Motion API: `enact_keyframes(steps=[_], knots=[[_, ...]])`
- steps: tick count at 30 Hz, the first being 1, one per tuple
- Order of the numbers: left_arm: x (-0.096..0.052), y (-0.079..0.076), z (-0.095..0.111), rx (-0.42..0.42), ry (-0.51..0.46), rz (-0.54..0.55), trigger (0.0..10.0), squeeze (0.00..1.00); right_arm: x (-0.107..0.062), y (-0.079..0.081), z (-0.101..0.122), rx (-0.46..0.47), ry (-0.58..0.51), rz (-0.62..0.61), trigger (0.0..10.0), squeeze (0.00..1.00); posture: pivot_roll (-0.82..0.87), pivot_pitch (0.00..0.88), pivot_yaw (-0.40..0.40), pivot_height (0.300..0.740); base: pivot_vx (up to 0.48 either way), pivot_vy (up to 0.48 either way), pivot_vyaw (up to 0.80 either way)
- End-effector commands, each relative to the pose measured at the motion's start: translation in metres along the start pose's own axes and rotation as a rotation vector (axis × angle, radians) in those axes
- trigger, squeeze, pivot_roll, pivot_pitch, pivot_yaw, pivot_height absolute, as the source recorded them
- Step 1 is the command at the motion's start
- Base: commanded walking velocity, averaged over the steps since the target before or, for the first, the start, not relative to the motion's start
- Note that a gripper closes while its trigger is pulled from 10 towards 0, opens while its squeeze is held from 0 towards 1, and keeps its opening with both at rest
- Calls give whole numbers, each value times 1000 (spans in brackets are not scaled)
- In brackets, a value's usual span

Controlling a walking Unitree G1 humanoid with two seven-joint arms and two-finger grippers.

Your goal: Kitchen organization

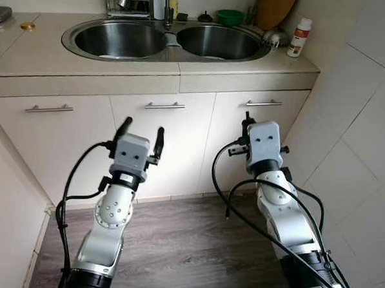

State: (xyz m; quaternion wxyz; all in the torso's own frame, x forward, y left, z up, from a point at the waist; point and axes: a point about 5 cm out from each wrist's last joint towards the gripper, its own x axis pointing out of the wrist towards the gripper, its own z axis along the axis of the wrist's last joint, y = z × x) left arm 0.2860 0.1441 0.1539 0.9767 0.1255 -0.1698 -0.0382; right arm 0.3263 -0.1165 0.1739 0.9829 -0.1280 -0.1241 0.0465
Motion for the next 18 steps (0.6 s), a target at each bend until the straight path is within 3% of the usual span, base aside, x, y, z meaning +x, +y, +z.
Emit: enact_keyframes(steps=[1, 8, 18], knots=[[1, 0, 6, -8, -36, 3, 10000, 0, 5, -4, 25, -66, -130, -20, 10000, 0, 101, 0, -68, 740, 255, 0, 0], [2, 0, 7, -11, -43, -1, 10000, 0, 5, 0, 41, -156, -231, -6, 10000, 0, 103, 0, -67, 740, 261, 0, 0], [2, -1, 8, -8, -51, -11, 10000, 0, 9, 6, 58, -162, -306, 4, 10000, 0, 105, 0, -66, 740, 270, 0, 0]])
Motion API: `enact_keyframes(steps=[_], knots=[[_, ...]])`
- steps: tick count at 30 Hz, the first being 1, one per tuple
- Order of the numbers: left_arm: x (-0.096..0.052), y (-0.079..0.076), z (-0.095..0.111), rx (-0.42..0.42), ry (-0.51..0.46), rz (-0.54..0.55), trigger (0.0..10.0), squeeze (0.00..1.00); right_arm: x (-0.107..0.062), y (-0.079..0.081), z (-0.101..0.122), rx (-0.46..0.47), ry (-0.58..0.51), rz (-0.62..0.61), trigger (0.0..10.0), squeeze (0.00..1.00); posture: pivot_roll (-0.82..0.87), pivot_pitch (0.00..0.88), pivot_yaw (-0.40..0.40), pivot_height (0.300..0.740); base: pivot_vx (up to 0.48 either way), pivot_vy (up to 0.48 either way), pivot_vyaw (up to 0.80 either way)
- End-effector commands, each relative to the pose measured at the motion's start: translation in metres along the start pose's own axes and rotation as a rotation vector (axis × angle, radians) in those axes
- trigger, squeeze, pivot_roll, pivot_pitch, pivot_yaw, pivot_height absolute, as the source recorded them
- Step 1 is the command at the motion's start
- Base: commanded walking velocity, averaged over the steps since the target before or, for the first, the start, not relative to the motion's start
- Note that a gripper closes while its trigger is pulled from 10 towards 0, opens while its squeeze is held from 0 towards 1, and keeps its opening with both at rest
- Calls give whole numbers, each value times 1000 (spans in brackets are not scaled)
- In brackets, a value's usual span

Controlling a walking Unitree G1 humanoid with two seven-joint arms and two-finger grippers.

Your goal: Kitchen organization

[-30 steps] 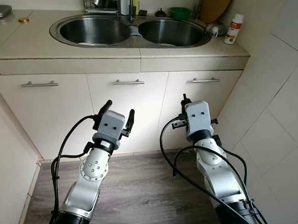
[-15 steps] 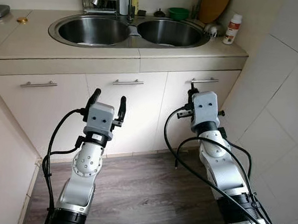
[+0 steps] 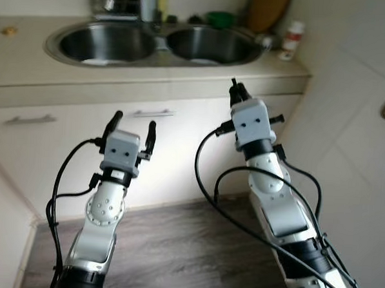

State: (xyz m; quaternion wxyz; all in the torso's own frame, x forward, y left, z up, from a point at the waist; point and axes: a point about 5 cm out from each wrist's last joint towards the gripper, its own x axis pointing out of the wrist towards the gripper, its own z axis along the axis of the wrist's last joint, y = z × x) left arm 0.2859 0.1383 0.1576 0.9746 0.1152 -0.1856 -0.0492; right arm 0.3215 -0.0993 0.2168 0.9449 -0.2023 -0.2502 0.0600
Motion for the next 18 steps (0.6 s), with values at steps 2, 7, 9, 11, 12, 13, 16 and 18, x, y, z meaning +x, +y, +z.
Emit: enact_keyframes(steps=[2, 7, 9, 11, 12, 13, 16, 18], knots=[[1, 4, 3, 18, -13, 2, 10000, 0, 6, -1, 12, 7, -52, -19, 10000, 0, 108, 0, -68, 740, 274, 0, 800], [1, 3, 3, 18, -12, -2, 10000, 0, 8, 0, 14, 12, -53, -15, 10000, 0, 105, 0, -67, 740, 269, 0, 800], [0, 3, 2, 17, -10, -4, 10000, 0, 8, 0, 14, 35, -49, -23, 10000, 0, 104, 0, -67, 740, 266, 0, 800], [0, 2, 2, 16, -10, -5, 10000, 0, 8, -1, 14, 40, -48, -24, 10000, 0, 103, 0, -67, 740, 262, 0, 209], [0, 2, 2, 16, -9, -6, 10000, 0, 8, -1, 14, 42, -48, -24, 10000, 0, 104, 0, -67, 740, 255, 0, 0], [0, 2, 2, 16, -9, -6, 10000, 0, 8, -2, 13, 46, -45, -25, 10000, 0, 104, 0, -68, 740, 255, 0, 0], [0, 2, 2, 16, -8, -4, 10000, 0, 8, -2, 12, 51, -41, -25, 10000, 0, 105, 0, -69, 740, 255, 0, 0], [0, 2, 2, 16, -8, -4, 10000, 0, 9, -2, 12, 53, -42, -23, 10000, 0, 105, 0, -70, 740, 255, 0, 0]])
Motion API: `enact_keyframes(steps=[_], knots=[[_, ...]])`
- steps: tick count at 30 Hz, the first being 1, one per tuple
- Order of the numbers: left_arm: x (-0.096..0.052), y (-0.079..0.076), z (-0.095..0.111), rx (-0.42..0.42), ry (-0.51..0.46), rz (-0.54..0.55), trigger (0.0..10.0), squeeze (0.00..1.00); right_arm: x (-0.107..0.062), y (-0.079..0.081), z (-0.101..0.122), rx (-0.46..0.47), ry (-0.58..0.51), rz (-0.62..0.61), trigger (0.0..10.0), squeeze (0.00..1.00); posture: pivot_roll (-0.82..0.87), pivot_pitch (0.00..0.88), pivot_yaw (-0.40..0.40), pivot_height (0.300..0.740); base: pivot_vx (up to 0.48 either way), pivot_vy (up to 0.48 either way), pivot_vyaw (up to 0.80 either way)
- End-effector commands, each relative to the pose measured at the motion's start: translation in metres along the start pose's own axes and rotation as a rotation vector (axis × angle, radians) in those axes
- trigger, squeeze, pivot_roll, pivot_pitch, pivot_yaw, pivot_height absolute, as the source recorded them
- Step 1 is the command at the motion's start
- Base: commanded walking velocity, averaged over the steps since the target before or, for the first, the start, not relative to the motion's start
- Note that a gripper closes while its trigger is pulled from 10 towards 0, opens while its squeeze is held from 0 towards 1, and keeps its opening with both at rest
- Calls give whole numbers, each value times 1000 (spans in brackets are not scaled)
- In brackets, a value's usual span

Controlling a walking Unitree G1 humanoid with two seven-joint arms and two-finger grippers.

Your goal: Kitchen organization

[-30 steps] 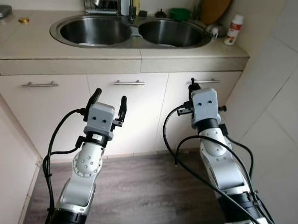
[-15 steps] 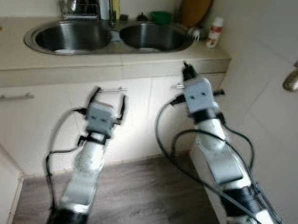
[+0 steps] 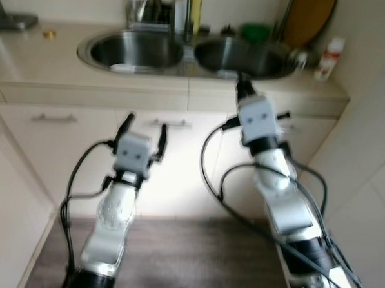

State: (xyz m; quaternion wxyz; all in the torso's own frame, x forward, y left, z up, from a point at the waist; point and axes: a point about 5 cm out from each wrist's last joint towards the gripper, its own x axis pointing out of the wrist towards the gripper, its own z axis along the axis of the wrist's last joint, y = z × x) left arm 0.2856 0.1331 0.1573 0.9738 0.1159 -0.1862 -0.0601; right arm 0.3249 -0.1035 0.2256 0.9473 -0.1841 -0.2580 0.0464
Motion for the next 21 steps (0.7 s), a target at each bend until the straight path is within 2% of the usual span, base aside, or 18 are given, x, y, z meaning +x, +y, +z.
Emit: enact_keyframes(steps=[1, 21], knots=[[0, 7, 1, 19, -4, 20, 10000, 0, 3, 6, 8, 26, -31, 15, 10000, 0, 107, 0, -71, 740, 251, 0, 0], [1, 10, 2, 23, -15, 31, 10000, 0, 9, 1, 17, 28, -75, -19, 10000, 0, 110, 0, -66, 740, 254, 0, 0]])
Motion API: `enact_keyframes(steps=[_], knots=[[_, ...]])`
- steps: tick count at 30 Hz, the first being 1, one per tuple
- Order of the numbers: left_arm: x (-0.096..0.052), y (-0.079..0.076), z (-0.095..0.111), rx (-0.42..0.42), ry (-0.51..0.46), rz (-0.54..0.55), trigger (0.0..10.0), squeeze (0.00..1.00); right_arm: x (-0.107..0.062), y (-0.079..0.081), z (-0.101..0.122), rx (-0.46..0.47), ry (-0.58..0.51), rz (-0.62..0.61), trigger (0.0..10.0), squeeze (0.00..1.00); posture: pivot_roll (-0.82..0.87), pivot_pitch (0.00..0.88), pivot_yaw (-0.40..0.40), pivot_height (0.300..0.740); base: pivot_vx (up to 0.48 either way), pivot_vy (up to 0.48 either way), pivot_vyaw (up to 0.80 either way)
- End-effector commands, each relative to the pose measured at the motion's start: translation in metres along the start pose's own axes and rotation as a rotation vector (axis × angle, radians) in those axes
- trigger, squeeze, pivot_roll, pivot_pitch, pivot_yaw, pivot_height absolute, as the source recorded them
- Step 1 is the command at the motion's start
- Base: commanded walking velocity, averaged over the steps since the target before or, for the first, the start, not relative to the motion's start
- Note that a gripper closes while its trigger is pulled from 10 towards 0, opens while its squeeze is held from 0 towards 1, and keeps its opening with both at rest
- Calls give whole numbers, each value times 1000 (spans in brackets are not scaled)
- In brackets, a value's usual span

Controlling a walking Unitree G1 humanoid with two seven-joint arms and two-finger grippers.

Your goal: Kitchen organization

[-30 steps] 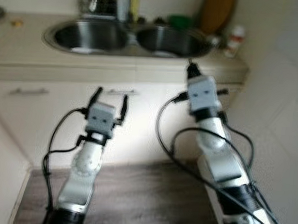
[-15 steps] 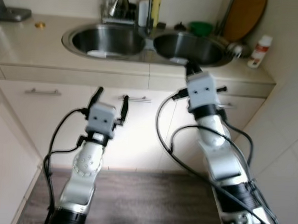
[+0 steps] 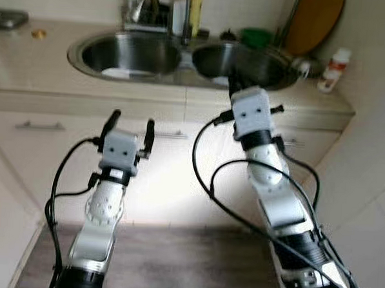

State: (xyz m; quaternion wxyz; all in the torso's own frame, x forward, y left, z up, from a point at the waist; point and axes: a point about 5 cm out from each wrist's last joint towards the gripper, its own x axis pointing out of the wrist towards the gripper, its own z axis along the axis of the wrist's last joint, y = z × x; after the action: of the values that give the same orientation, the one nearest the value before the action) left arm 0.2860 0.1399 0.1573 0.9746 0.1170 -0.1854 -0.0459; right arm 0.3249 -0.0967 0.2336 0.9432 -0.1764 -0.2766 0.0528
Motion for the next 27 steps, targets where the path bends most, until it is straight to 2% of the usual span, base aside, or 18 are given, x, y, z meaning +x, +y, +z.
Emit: enact_keyframes(steps=[1, 11, 20, 27], knots=[[2, 3, 4, 16, -20, 4, 10000, 0, 4, -3, 9, 14, -37, -24, 10000, 0, 111, 0, -66, 740, 255, 0, 0], [2, 3, 4, 16, -22, 2, 10000, 0, 8, -3, 15, 17, -69, -32, 10000, 0, 114, 0, -66, 740, 257, 0, 0], [2, 5, 5, 17, -24, 7, 10000, 0, 9, 0, 16, 17, -72, -21, 10000, 0, 117, 0, -68, 740, 287, 0, 800], [3, 5, 5, 17, -25, 6, 10000, 0, 11, -5, 17, 36, -74, -45, 10000, 0, 117, 0, -69, 740, 299, 0, 0]])
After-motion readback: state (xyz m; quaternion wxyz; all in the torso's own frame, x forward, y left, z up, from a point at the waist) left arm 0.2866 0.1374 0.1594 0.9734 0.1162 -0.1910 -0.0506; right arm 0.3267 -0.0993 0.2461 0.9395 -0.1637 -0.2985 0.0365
